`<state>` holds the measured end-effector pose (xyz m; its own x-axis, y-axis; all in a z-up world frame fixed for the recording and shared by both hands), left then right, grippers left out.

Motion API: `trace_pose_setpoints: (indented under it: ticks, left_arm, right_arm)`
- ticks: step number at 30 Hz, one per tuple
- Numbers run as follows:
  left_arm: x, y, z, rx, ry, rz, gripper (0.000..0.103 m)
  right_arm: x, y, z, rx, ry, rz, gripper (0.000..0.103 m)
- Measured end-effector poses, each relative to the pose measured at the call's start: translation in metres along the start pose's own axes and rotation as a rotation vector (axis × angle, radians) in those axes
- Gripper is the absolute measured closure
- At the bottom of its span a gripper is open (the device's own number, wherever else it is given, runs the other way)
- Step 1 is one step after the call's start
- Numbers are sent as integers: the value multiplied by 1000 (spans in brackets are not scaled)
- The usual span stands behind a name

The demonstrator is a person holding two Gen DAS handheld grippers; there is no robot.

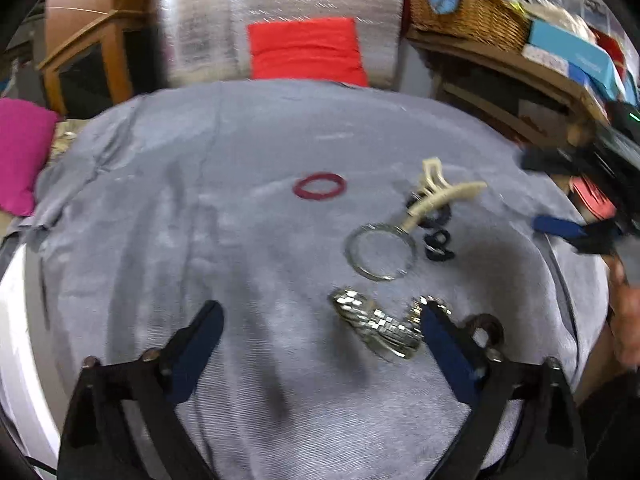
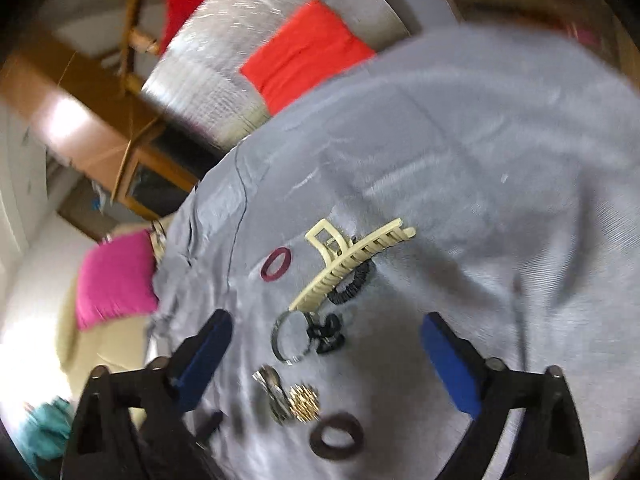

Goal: Organize jewelry
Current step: 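Move both tools toward the jewelry, right tool reaching for the cream claw clip, then grasp the cream claw clip with the right tool while the left tool grasps the silver watch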

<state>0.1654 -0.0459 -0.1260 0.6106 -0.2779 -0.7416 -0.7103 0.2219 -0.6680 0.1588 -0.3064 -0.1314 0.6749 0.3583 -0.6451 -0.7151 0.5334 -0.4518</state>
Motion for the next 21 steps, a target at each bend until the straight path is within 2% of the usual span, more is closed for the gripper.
trace_pose_setpoints:
  ticks: [1, 3, 5, 9, 14, 16, 18, 21]
  left_arm:
    - [3, 1, -2, 5, 10, 14, 18]
    - [12, 2, -5, 28, 23, 43, 32]
    - [18, 2, -7, 41, 39, 63, 40]
    - [25, 1, -5, 44, 76, 92, 41]
    - [41, -1, -1, 24, 114, 146, 41]
    - [47, -3, -1, 15, 127, 162, 41]
    - [53, -4, -3, 12, 144, 176, 41]
    - [61, -4, -6, 8, 164, 189, 42]
  right_arm:
    - [11, -6, -5, 42, -20, 13, 12]
    - [24, -13, -9, 84, -34, 20, 18]
    - [40, -21, -12, 122, -46, 33, 21]
    - [63, -32, -25, 203, -22, 53, 30]
    - [82, -41, -38, 297, -19, 36, 33]
    - [83, -45, -41, 310, -12, 14, 41]
    - [88, -45, -47, 351, -9, 8, 56]
    - [91, -45, -59, 418, -31, 2, 69]
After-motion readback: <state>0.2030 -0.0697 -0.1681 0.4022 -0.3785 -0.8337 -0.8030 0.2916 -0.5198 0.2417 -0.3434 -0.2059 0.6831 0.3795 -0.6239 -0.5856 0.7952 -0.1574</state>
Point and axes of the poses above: each gripper's, at about its wrist camera, not at the fingertips, and x roughly the way its jaws point, z to its left, y to its underside, the point moved 2 cm from there along x, roughly the way its jaws point, and after that the axes turned 4 degrees about -x, right-handed, at the moved point
